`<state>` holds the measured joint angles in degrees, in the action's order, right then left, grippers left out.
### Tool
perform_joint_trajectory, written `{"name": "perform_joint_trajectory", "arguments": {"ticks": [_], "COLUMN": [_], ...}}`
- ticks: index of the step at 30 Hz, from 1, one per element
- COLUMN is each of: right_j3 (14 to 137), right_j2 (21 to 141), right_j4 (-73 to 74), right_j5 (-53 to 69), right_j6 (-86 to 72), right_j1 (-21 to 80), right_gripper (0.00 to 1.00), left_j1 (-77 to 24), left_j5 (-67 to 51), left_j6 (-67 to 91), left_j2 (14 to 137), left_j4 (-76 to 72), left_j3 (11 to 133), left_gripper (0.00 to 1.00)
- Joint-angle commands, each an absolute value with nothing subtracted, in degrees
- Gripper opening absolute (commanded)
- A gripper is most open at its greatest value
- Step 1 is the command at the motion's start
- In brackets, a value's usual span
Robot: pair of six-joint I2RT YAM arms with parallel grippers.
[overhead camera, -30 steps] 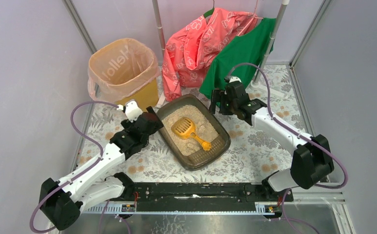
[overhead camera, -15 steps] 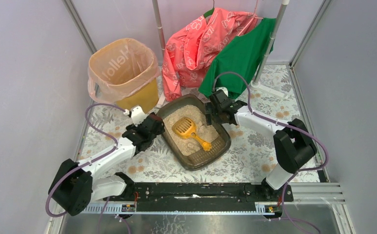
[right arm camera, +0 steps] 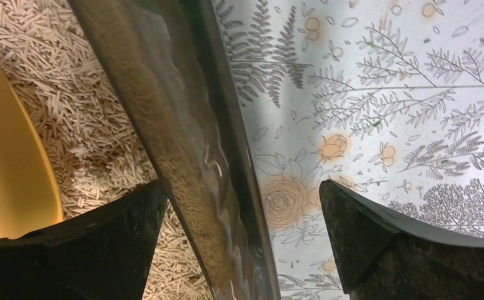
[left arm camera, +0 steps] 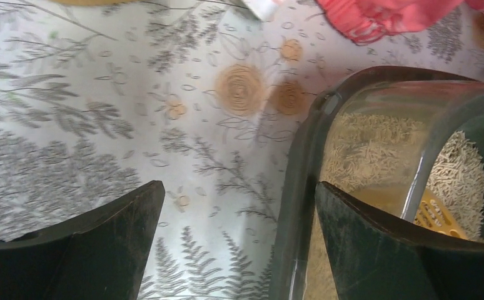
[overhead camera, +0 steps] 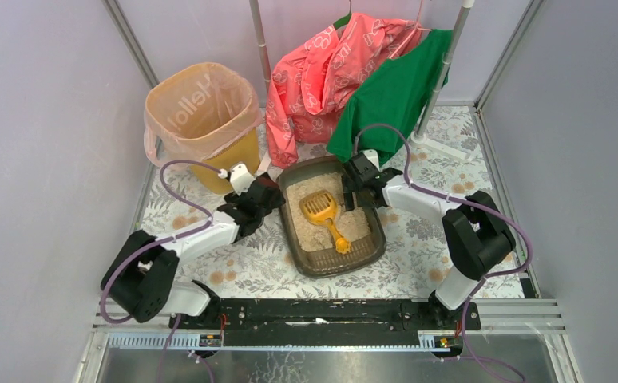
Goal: Clean the litter box
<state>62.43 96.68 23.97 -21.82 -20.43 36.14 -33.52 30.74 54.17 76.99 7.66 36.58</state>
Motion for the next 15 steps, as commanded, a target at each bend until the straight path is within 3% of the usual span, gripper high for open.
{"name": "perform_joint_trajectory", "arguments": {"ticks": [1,10,15], "right_j3": [60.81,56.01,56.56], "right_j2": [92.36,85.77,83.01], "right_j4": [25.51,23.1,21.47], "right_j5": [-23.54,-16.04,-11.14], "right_j6": [-22.93,-22.12,-21.12], "right_j1": [33.54,22.97,22.7], "right_gripper": [1.0,1.0,1.0], "left_j1": [-34.12,-39.27,-40.08], "left_j5": [21.63,18.08,24.77], "left_j6": [53.54,56.14,53.9], "left_j2": [82.36,86.34,83.05], "left_j4": [4.15,2.26,8.98], "left_j3": [38.31,41.97,44.95], "left_gripper": [0.98,0.99,0.98]}}
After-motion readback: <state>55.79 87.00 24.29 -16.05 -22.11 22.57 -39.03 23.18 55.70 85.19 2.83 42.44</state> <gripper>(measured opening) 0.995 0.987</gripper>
